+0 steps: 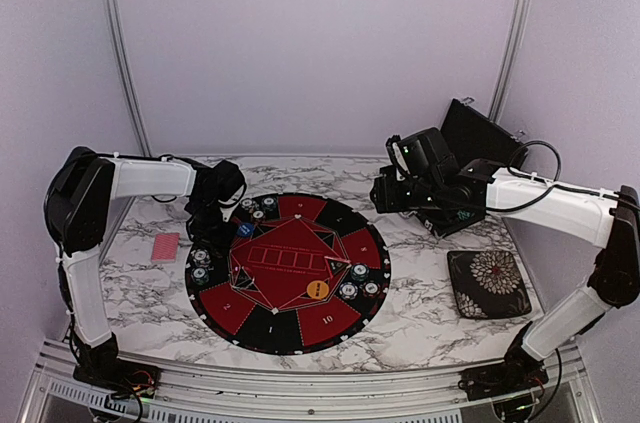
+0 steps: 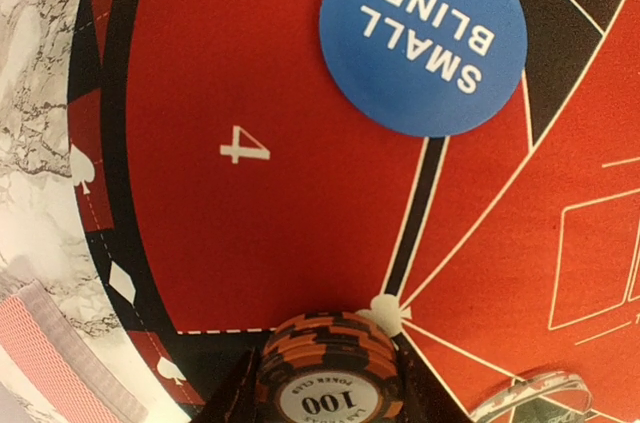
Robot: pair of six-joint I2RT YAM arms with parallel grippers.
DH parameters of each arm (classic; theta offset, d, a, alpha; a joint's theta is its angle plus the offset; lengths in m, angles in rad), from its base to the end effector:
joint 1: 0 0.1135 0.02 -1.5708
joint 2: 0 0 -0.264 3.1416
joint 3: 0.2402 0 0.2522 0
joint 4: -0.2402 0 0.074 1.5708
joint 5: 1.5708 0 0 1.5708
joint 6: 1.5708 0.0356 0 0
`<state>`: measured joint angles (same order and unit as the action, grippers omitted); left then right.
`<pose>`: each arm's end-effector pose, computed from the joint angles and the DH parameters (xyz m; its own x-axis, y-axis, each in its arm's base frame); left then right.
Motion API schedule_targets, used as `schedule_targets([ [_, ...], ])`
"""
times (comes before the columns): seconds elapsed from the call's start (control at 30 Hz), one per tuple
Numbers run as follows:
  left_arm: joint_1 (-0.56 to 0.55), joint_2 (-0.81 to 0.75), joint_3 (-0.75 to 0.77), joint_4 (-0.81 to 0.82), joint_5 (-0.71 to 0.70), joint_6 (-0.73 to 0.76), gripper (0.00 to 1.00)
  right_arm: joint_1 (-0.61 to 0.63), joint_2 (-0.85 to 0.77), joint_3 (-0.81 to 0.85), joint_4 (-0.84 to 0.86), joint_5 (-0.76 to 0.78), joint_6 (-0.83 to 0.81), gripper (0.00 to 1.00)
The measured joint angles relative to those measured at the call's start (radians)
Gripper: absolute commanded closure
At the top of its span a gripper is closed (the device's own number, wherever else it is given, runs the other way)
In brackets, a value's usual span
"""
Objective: Distribute texas hold em gaming equipment
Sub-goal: Place the pile of poker chips at the dealer area.
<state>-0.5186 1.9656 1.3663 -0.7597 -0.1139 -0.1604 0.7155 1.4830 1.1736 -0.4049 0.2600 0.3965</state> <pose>0.3326 -0.1852 0.1616 -0.9135 0.3387 -0.2253 0.3300 0.9409 0.0761 0.2553 0.2098 0.2880 -0.6443 -0.0655 -0.7620 -0.2586 0.9563 0.1364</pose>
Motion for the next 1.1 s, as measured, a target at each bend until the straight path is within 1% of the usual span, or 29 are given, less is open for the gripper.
schedule_targets([
  [0.4,0.001,0.004,0.000,0.000,0.000,0.009,0.52,0.000,0.000,0.000,0.000,0.000,0.000,0.36],
  [1.1,0.002,0.006,0.019,0.005,0.000,0.012,0.44,0.000,0.000,0.002,-0.001,0.000,0.000,0.36],
])
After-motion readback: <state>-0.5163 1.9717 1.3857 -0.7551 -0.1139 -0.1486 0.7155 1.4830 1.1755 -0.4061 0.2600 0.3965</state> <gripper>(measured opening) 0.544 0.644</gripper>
